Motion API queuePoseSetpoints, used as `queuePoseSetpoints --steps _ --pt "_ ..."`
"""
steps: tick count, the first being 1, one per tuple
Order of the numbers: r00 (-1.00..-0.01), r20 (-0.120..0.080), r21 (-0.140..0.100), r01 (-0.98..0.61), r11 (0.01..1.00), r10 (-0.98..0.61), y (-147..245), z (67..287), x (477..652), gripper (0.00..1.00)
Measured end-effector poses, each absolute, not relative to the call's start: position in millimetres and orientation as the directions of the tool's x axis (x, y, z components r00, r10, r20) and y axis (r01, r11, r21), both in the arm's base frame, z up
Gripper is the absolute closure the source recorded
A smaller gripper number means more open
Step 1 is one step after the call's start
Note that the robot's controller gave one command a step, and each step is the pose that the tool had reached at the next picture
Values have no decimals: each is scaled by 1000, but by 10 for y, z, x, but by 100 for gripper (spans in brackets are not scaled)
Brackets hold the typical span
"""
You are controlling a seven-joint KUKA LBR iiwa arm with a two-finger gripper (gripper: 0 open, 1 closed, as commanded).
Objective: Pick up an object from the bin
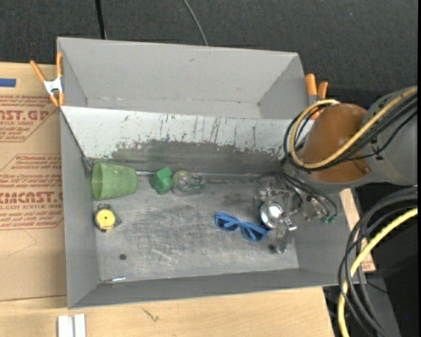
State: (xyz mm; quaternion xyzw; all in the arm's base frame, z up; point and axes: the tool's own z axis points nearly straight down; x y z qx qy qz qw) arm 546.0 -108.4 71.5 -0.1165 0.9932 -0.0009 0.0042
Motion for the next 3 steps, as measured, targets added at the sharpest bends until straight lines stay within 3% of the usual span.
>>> queuePoseSetpoints --steps 1,2,3 --pt "-937 -10 -4 -350 937 -350 -561 726 5152 0" --pt "-937 -10 -3 -350 937 -350 -559 723 5155 100" --pt "-750 -6 -6 -661 750 -661 -731 2177 5391 100"
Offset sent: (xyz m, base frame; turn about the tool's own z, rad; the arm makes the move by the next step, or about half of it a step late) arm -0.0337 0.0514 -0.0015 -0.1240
